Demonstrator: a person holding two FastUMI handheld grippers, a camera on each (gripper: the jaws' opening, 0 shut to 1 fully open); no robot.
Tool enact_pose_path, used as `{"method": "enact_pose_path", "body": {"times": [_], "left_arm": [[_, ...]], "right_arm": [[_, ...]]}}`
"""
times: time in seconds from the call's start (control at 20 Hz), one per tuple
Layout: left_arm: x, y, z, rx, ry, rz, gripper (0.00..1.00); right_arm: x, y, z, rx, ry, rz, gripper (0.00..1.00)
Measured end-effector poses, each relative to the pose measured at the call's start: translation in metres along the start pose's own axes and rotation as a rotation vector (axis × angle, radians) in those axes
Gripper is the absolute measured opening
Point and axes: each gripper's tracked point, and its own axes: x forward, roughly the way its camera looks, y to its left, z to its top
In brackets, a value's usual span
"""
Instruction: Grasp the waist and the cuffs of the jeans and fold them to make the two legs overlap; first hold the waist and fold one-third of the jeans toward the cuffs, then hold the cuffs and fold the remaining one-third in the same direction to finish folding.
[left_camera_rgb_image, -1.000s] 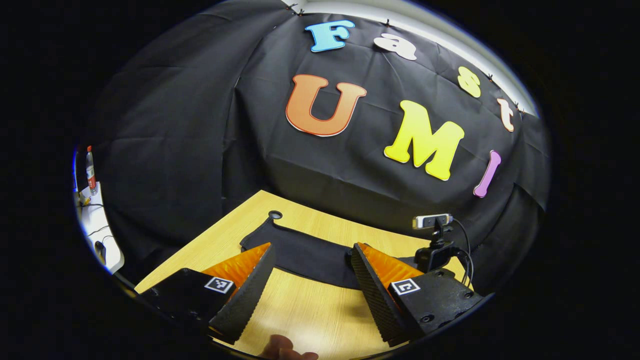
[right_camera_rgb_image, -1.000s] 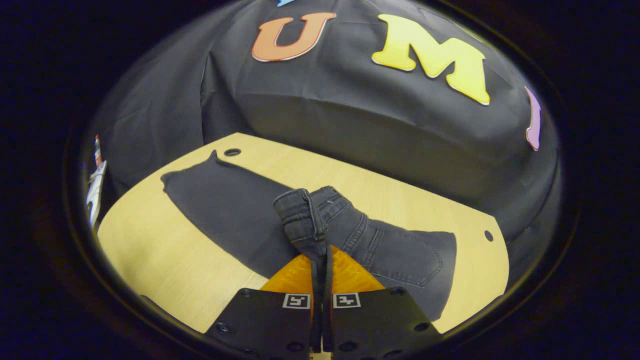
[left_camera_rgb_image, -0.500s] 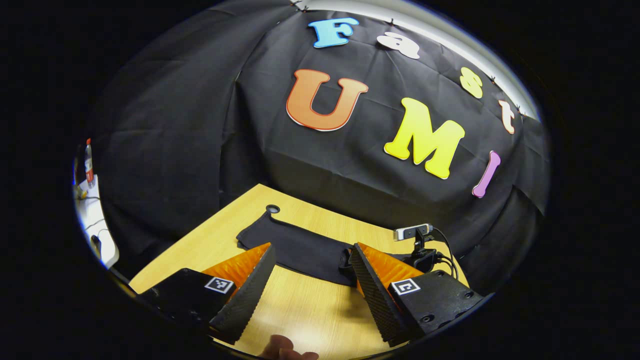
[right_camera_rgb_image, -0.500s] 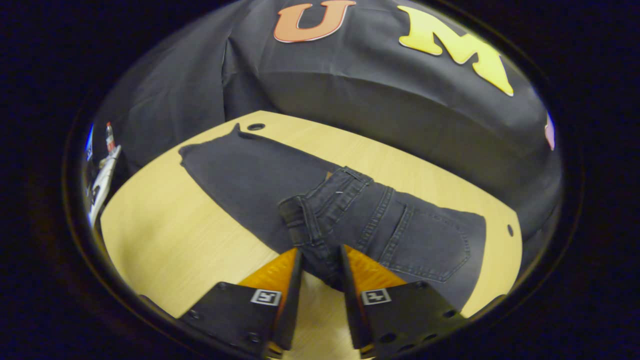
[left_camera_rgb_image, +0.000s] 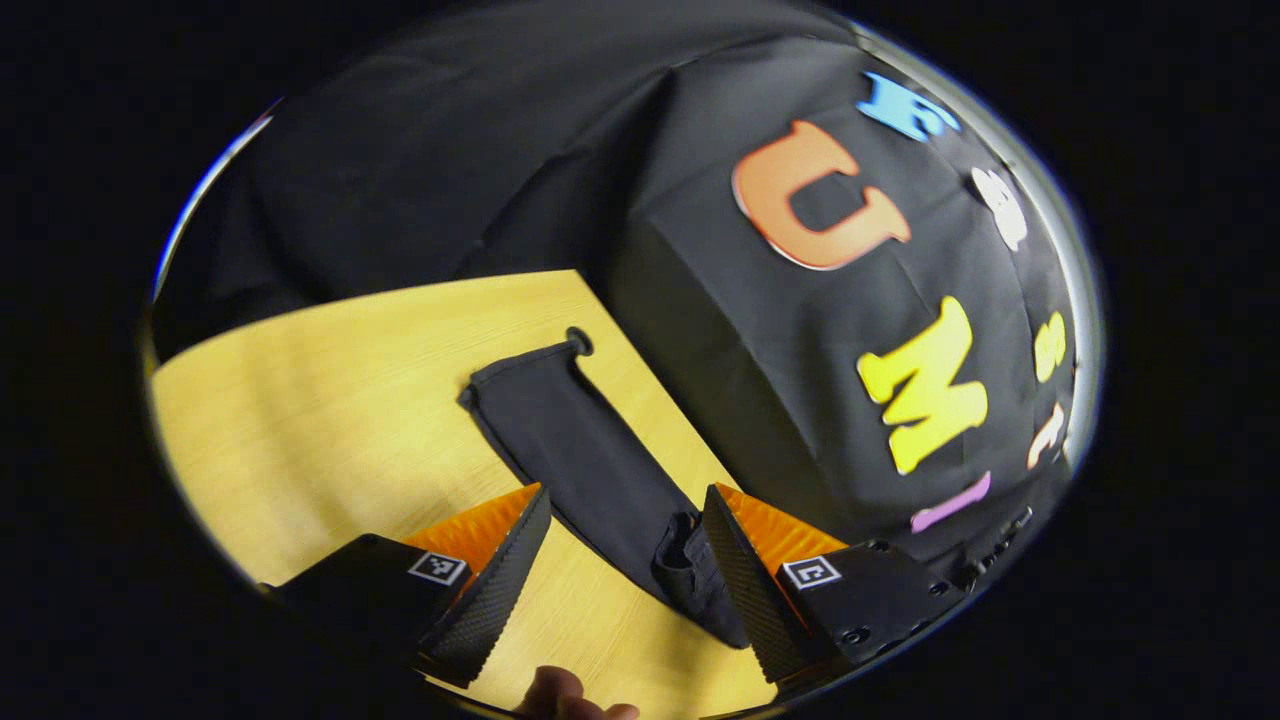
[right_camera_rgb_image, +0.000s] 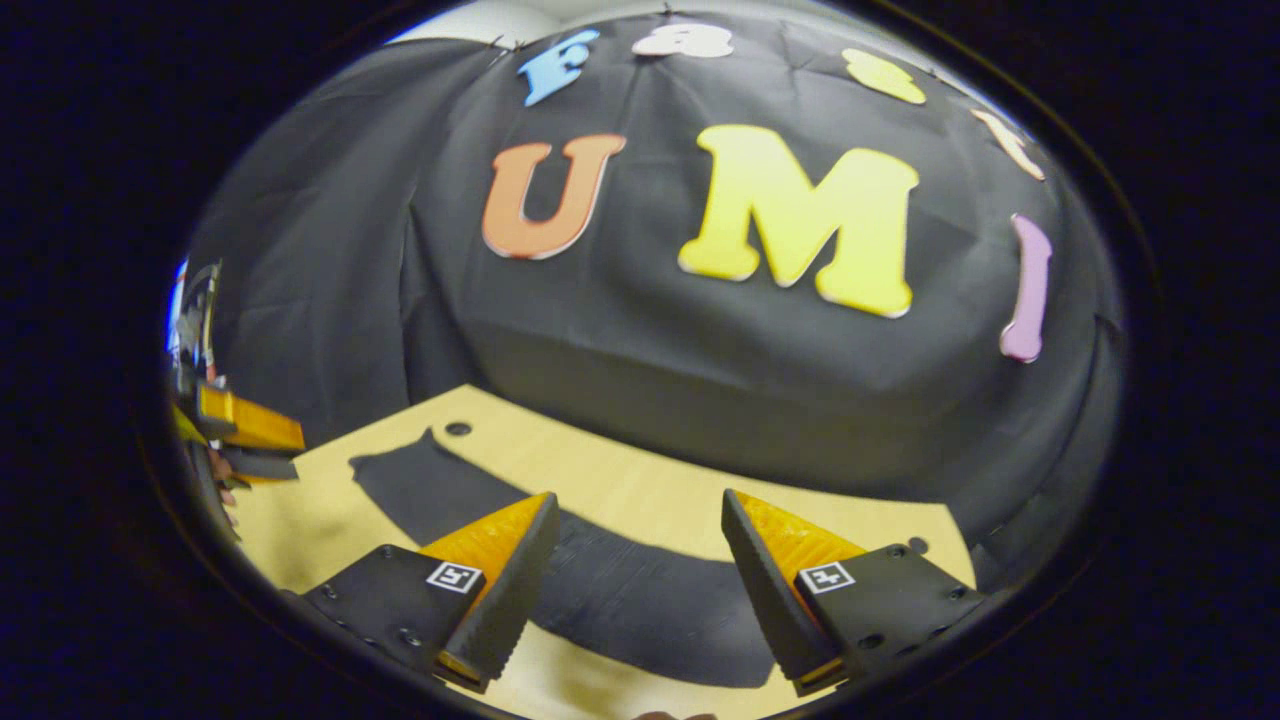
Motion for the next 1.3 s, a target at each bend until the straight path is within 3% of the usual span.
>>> {"method": "enact_pose_path", "body": {"times": [0.25, 0.55, 0.8, 0.9, 1.05, 1.15, 1.25, 1.3], "left_arm": [[0.027, 0.058, 0.008, -0.35, 0.031, 0.051, 0.99], [0.073, 0.085, 0.005, -0.496, 0.066, 0.147, 0.99], [0.096, 0.079, 0.021, -0.571, 0.035, 0.14, 0.99], [0.112, 0.081, 0.018, -0.584, 0.046, 0.157, 0.98], [0.125, 0.079, 0.025, -0.625, 0.023, 0.156, 0.89], [0.128, 0.075, 0.029, -0.635, 0.007, 0.129, 0.85], [0.137, 0.089, 0.015, -0.612, 0.029, 0.197, 0.82], [0.137, 0.094, 0.01, -0.617, 0.031, 0.211, 0.59]], "right_arm": [[-0.048, -0.074, 0.06, 0.057, -0.105, -0.133, 0.99], [-0.094, -0.166, 0.074, 0.129, -0.112, -0.296, 0.99], [-0.141, -0.225, 0.077, 0.18, -0.132, -0.407, 0.98], [-0.152, -0.242, 0.065, 0.255, -0.111, -0.43, 0.99], [-0.161, -0.256, 0.058, 0.371, -0.111, -0.436, 0.99], [-0.163, -0.263, 0.054, 0.375, -0.11, -0.456, 0.98], [-0.173, -0.271, 0.054, 0.369, -0.115, -0.467, 0.98], [-0.179, -0.277, 0.055, 0.367, -0.12, -0.475, 0.99]]}}
